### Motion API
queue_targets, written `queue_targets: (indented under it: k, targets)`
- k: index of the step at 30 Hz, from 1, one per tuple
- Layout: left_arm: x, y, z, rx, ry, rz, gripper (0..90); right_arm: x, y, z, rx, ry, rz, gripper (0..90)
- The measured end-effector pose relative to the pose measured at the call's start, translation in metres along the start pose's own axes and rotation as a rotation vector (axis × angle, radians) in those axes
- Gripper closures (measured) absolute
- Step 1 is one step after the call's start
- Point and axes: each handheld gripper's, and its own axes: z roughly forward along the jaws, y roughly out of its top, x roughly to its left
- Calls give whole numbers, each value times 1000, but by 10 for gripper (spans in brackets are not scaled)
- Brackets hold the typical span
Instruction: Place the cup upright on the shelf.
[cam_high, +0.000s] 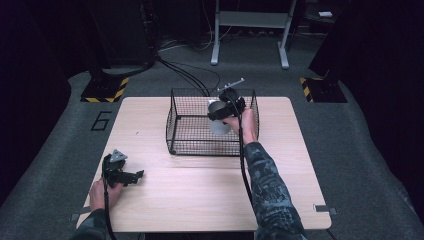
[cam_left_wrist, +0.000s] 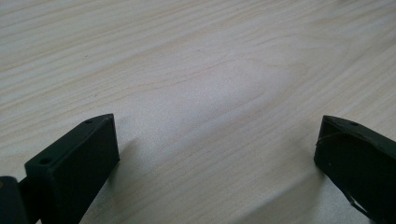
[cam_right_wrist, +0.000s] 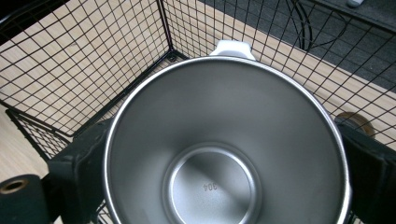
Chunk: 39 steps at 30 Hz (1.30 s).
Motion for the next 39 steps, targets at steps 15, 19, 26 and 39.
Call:
queue_targets:
  k: [15,19,26,39]
  targets:
    - [0,0,0,1,-1,-1,0,-1,-8,28,36,-13,17,59]
    - [0,0,0,1,-1,-2,0,-2,-15,37,53,-15,35,58]
    - [0,0,0,1,-1,-1,0,0,-19,45,69,0,26,58]
    - [0,0,0,1,-1,-1,0,2,-23,56,108,6,1,58]
